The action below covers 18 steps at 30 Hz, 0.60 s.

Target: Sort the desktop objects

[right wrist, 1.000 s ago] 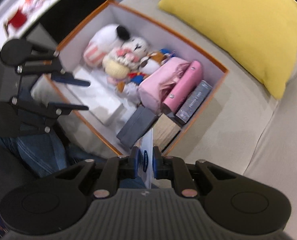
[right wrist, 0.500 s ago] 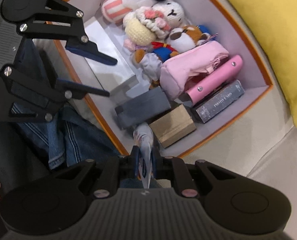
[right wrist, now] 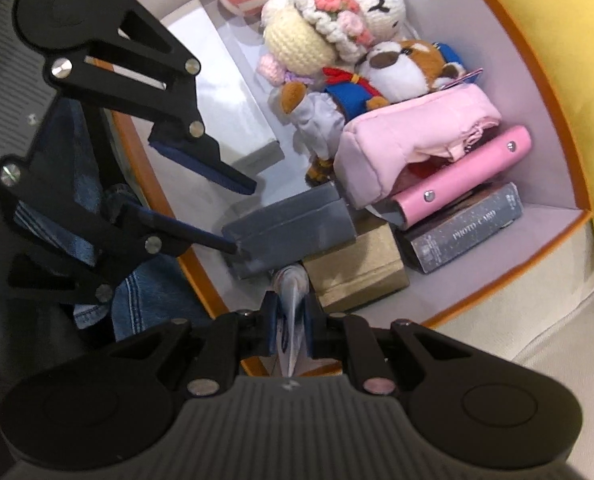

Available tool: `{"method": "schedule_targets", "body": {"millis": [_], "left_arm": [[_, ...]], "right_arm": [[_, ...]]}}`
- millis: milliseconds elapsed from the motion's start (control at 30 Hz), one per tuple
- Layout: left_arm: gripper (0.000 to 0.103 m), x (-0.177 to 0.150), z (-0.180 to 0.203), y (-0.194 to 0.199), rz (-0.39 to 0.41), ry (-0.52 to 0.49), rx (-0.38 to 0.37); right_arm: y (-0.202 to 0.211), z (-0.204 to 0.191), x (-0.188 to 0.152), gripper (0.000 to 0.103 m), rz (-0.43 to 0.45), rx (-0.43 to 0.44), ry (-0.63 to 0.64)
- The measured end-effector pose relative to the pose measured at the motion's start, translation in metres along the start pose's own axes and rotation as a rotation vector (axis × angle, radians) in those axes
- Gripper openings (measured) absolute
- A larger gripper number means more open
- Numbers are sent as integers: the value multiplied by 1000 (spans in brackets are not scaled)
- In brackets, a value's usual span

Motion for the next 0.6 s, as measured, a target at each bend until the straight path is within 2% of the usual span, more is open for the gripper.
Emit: {"method": "schedule_targets", "body": {"millis": [200, 267, 333, 400, 467, 600], "left_arm": [[28, -2, 0, -1, -2, 5, 14], [28, -1, 1, 1, 2, 6, 15], [28, -1, 4, 6, 9, 4, 24], [28, 0, 5, 14, 25, 3, 47], [28, 1, 4, 28, 60, 23, 85], [28, -1, -5, 66, 160, 117, 199]], "right_arm": [[-5, 0, -2, 22, 7, 12, -23], [1, 0, -4, 22, 29, 7, -38], [9, 0, -6, 27, 54, 7, -60], [20, -1, -9, 33, 88, -1, -79], [34, -3, -14, 35, 138, -15, -106], [65, -1, -24, 37, 282, -28, -224]]}}
Point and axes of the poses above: each gripper's, at about its wrist camera, not at the fingertips, and y roughly against the way its jaws point, z to its right, x to its top, the point moved 3 cm from there along -y, roughly the way its jaws point, and after that the axes turned 8 degrees about -x, right-handed, at the moved point
